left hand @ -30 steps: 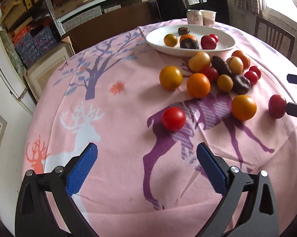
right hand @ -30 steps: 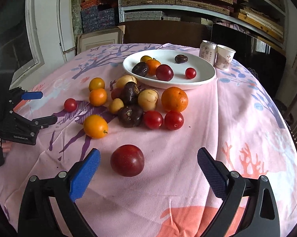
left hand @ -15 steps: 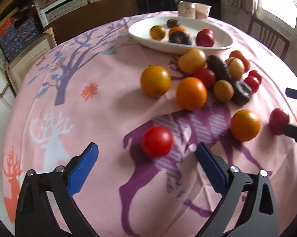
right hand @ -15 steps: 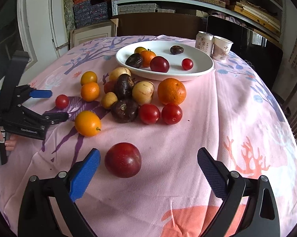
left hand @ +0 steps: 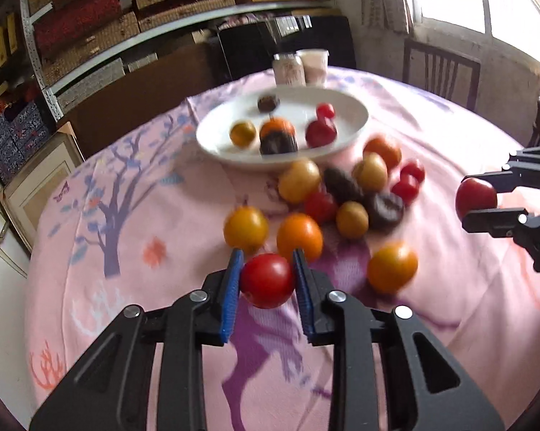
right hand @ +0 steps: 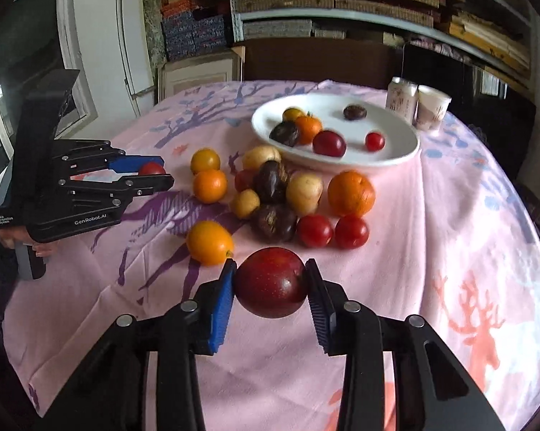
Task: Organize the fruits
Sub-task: 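Grasp a red tomato with the left tool while the right tool grasps a red plum, then release the tomato and plum onto the white plate with both tools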
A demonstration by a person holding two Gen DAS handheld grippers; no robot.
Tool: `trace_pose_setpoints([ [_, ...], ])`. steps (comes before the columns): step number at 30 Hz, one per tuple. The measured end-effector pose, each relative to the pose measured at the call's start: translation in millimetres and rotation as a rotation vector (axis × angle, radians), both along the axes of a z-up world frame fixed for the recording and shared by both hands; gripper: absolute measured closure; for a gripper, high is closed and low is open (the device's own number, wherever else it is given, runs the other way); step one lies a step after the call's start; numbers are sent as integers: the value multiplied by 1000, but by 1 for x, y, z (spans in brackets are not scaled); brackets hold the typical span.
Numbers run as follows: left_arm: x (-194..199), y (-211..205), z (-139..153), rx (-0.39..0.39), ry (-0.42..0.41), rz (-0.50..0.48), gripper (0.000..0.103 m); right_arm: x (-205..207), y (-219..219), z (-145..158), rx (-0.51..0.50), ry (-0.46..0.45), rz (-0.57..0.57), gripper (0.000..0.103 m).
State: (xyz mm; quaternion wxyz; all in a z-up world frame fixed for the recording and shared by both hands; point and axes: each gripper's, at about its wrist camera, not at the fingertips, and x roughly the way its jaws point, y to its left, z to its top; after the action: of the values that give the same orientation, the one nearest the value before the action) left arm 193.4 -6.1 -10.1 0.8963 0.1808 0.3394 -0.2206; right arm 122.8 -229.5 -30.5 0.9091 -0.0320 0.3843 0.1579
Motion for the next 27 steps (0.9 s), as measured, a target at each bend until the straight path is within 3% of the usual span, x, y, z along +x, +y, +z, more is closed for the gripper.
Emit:
trace_pose_setpoints([
  [4,40,-18,29,-44,-49,57,76,51,-28,18,25,7,-137,64],
  [8,100,-29,44,-165,-36,130,76,111,-49,19,38,13,-200,64],
  [12,141,-44,24,-154,12,194,76,153,-59,8,47,-7,-234,64],
  [15,147,-50,3,-160,45,171,76,163,-57,-2,38,-52,-204,64],
  [19,155,-54,-11,-173,58,182,75,171,-66,-18,99,21,-209,64],
  [21,160,-55,-14,-197,81,183,75,173,-63,-25,59,26,-213,64],
  [24,160,-58,-14,-197,68,178,73,177,-62,-32,89,64,-193,62],
  [25,159,-59,-13,-194,64,177,68,176,-61,-31,88,59,-186,44],
  [27,155,-57,-10,-175,41,208,4,167,-59,-24,51,1,-185,14],
])
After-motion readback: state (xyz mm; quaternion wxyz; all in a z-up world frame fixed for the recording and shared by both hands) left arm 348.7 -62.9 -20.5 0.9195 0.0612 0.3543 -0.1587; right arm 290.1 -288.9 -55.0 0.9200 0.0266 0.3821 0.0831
